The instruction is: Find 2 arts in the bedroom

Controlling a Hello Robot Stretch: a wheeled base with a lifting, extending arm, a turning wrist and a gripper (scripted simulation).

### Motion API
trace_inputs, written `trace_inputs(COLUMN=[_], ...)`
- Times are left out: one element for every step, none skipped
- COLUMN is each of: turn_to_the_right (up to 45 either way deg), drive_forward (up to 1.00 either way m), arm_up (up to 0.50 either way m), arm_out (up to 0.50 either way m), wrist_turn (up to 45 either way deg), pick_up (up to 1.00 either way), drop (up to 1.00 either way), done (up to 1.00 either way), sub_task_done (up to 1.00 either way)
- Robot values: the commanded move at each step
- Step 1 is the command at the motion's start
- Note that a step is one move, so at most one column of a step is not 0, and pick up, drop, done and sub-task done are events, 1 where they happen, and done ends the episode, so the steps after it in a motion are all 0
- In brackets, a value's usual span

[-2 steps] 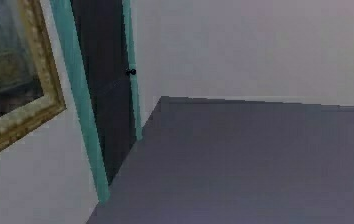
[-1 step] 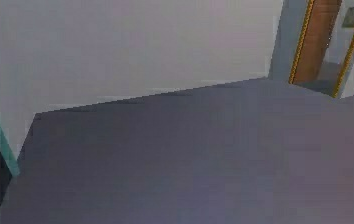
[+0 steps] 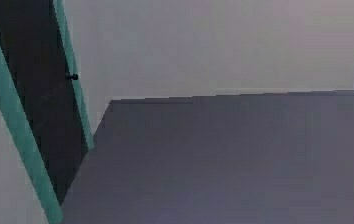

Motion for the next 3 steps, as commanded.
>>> trace_inputs(turn_to_the_right=[0.0,-45.0,-42.0], drive_forward=[0.3,0.0,0.0], arm_up=[0.0,0.0,0.0], arm_out=[0.0,0.0,0.0], wrist_turn=[0.0,0.0,0.0], pick_up=[0.0,0.0,0.0], drop=[0.0,0.0,0.0], done=[0.0,0.0,0.0], sub_task_done=[0.0,0.0,0.0])
